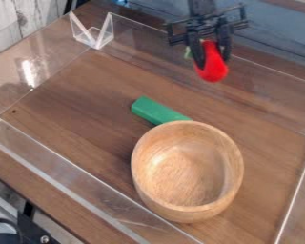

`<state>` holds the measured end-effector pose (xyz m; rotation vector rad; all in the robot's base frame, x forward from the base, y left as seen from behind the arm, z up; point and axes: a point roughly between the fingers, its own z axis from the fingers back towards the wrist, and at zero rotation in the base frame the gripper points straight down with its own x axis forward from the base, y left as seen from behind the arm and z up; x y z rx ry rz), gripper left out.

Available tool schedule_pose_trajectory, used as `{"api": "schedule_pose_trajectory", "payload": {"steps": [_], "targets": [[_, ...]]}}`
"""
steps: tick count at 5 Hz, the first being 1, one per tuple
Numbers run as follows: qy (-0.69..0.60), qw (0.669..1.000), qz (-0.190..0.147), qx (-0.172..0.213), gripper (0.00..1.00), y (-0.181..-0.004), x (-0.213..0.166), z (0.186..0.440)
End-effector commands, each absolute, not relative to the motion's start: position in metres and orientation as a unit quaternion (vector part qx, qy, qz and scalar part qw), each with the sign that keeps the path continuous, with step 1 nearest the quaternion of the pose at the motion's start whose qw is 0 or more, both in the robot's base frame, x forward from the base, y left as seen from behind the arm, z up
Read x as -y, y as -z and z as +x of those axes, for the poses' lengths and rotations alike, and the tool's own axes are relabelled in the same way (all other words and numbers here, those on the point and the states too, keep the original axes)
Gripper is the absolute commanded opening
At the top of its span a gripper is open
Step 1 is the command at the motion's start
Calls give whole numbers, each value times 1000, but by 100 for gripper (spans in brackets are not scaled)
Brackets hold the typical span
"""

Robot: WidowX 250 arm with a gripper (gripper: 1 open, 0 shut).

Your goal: Move the red object to the right side of the table

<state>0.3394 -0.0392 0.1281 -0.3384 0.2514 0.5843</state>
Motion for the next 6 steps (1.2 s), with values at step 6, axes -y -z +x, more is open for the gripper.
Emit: {"api": "schedule_pose_trajectory", "payload": {"steps": [6], "targets": [[-240, 949, -181, -100, 0, -66, 113, 333]]}}
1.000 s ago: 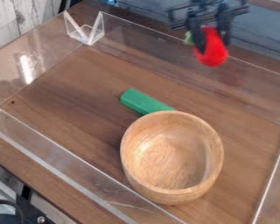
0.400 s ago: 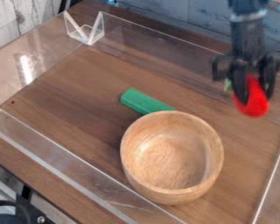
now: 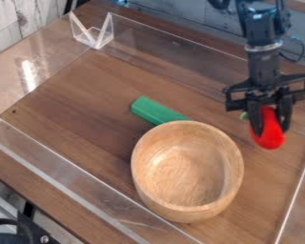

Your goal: Move the red object to the right side of the table

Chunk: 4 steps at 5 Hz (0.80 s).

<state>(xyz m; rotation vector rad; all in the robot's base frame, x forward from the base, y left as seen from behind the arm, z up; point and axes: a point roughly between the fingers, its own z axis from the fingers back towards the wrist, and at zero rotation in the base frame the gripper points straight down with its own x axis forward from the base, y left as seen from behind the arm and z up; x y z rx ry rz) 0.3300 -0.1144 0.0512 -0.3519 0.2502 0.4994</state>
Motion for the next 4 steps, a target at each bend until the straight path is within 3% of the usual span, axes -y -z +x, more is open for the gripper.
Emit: {"api": "schedule_pose_trajectory", "payload": {"steps": [1, 2, 4], "targets": [[-229, 953, -176, -93, 0, -64, 102, 342], [-229, 955, -170, -86, 0, -63, 93, 349], [-194, 966, -151, -77, 0, -72, 65, 337]]}}
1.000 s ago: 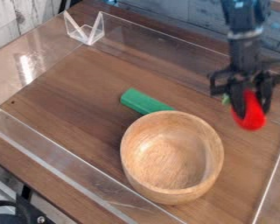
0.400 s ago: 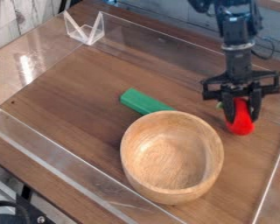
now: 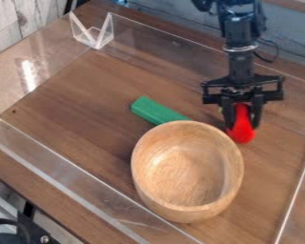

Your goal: Move the red object to the right side of the table

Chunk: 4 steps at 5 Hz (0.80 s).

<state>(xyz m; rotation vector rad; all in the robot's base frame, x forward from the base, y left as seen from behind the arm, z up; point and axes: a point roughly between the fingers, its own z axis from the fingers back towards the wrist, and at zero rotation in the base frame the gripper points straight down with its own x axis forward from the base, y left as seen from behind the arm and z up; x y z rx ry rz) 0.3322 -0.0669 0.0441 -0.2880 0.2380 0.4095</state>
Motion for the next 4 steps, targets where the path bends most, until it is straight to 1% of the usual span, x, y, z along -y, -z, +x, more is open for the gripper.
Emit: {"api": "schedule_pose_trajectory", "payload": {"steps": [1, 2, 3, 4], "targets": [[-183, 968, -154, -78, 0, -77, 76, 329], [-171, 969, -160, -79, 0, -83, 90, 324], [-182, 966, -166, -76, 0, -80, 98, 339], [-194, 962, -176, -74, 0, -72, 105, 354]]}}
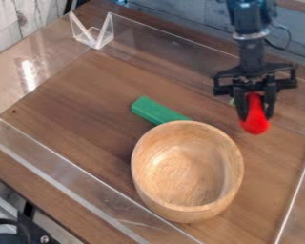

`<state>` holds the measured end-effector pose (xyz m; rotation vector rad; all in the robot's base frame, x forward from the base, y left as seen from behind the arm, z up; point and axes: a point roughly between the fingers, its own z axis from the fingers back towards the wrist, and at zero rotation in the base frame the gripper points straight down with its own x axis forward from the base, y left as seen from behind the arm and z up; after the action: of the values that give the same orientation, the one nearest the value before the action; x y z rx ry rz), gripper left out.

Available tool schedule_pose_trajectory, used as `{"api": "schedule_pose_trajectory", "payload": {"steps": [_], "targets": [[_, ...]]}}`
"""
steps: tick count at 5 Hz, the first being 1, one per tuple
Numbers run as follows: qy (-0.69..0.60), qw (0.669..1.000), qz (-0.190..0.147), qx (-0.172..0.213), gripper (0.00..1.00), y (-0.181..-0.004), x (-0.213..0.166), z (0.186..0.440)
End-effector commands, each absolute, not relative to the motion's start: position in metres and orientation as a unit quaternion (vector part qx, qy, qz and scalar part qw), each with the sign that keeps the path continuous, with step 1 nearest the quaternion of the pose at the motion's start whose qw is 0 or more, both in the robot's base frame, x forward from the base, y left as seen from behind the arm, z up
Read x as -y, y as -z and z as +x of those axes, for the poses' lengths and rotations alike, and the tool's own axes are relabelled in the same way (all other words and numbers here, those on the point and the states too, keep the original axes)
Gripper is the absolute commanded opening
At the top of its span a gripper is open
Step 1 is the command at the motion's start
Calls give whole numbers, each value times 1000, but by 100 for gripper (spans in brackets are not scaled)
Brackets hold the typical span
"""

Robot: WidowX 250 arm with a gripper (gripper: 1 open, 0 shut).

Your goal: Move the red object to the right side of the table

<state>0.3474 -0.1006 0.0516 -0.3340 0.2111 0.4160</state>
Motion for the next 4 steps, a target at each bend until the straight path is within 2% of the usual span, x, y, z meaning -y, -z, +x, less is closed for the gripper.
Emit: {"api": "schedule_pose_trajectory", "payload": {"steps": [1, 3, 4], "targets": [[-200, 962, -174, -70, 0, -67, 111, 367], [-228, 958, -167, -56, 0, -63, 117, 362], [-221, 961, -159, -52, 0, -55, 114, 359]]}}
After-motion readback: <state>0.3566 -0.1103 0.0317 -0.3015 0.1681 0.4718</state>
